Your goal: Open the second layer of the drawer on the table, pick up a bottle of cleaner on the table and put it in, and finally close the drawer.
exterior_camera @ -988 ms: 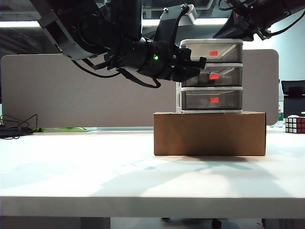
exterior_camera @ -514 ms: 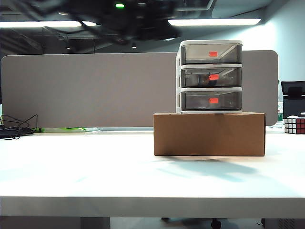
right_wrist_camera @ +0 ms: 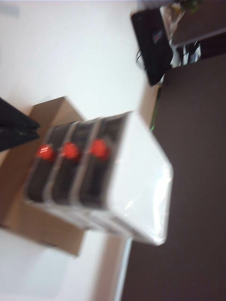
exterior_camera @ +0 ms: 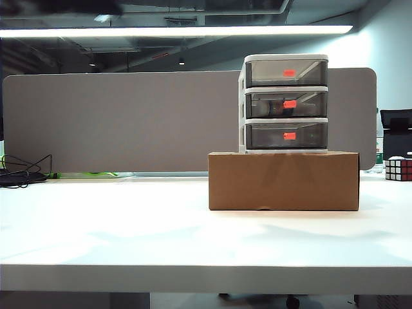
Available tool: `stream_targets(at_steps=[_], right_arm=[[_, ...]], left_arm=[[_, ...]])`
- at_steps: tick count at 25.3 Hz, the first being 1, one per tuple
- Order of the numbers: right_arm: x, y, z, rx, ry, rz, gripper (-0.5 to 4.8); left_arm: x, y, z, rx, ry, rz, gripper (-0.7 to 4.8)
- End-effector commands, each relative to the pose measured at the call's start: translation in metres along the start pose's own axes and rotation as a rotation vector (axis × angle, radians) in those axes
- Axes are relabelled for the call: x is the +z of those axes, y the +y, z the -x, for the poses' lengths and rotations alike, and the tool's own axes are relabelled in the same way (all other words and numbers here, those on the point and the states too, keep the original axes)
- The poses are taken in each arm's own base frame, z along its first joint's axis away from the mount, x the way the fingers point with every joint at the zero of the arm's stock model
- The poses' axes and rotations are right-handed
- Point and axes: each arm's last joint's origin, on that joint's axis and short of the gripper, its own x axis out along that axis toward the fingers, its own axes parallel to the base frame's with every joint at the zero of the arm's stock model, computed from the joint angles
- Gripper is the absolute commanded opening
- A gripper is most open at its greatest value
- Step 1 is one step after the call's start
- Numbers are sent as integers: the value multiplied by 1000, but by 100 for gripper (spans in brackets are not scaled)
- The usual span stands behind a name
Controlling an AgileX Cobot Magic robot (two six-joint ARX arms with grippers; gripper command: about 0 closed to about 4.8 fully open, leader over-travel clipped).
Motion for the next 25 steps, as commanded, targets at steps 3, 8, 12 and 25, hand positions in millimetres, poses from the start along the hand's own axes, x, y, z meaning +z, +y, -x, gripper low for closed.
stream_targets(at_steps=[3, 8, 12, 25], right_arm=[[-42, 17, 41, -136, -33, -22, -5], [-68, 28, 64, -195, -79, -19, -5], [-90, 33, 81, -297, -142, -76, -5], [-125, 25, 67, -346, -61, -155, -5]], left_arm=[[-33, -11, 39, 42, 48, 104, -5], [-56, -19, 58, 73, 45, 130, -5], [-72, -24, 72, 97, 17, 196, -5], [-98, -31, 96, 181, -44, 273, -5]])
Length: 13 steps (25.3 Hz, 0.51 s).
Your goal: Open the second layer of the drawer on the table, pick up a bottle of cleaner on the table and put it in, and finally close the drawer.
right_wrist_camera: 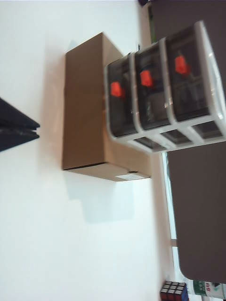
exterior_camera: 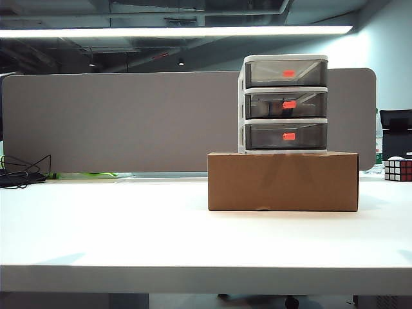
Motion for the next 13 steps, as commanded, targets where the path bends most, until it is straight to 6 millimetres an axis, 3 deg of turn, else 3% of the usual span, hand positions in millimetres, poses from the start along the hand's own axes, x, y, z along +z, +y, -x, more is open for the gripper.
stream_targets(at_steps=[1, 7, 13], right_arm=[[-11, -3, -7, -4, -11, -3, -5], [-40, -8, -21, 15, -52, 3, -5], [-41, -9, -21, 17, -62, 60, -5]], left_arm=[[-4, 1, 2, 37, 38, -9, -5], [-4, 2, 2, 40, 40, -54, -5], [-2, 10, 2, 104, 23, -70, -5]])
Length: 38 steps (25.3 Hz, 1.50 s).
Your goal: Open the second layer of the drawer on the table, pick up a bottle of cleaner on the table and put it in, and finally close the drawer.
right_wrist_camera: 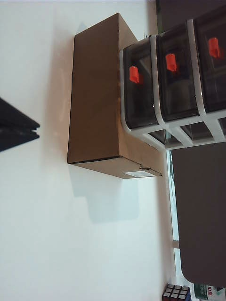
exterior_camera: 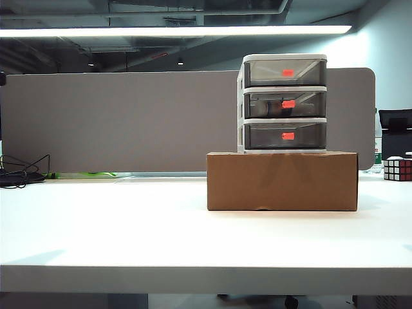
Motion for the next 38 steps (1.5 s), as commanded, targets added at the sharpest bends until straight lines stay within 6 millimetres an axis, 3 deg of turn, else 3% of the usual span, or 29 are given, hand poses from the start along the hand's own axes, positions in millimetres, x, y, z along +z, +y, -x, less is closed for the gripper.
stream_targets(at_steps=[1, 18, 38], right_arm=[[2, 0, 0, 3, -35, 16, -5], [6, -3, 0, -76, -79, 41, -5], [6, -3, 0, -71, -79, 40, 0]], left_arm=[[3, 6, 0, 30, -28, -9, -5], [5, 45, 6, 234, -64, 29, -5], [-1, 45, 6, 235, -4, 45, -5]])
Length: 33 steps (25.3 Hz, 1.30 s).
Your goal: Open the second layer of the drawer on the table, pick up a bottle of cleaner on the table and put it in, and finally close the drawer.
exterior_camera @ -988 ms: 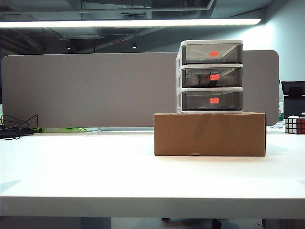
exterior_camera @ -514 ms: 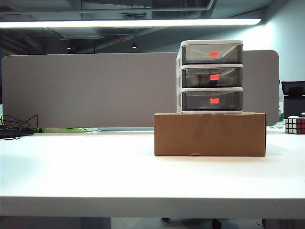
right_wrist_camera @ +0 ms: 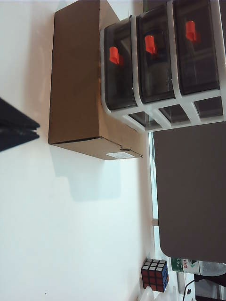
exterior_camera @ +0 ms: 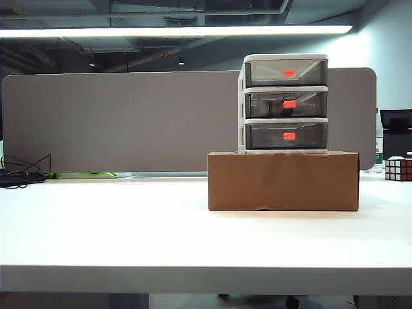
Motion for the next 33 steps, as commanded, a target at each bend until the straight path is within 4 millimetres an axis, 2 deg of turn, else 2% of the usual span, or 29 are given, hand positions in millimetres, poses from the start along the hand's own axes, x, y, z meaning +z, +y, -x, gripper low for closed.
stream_targets(at_steps=[1, 11, 17, 33], right_arm=[[0, 0, 0, -2, -13, 4, 0], [0, 0, 0, -2, -13, 4, 0], [0, 0, 0, -2, -13, 4, 0], [0, 0, 0, -2, -13, 4, 0]], left_arm=[[2, 0, 0, -5, -12, 1, -5], [3, -1, 2, -7, -28, -1, -5], [9, -1, 8, -4, -99, -13, -5], [8, -1, 8, -4, -94, -12, -5]])
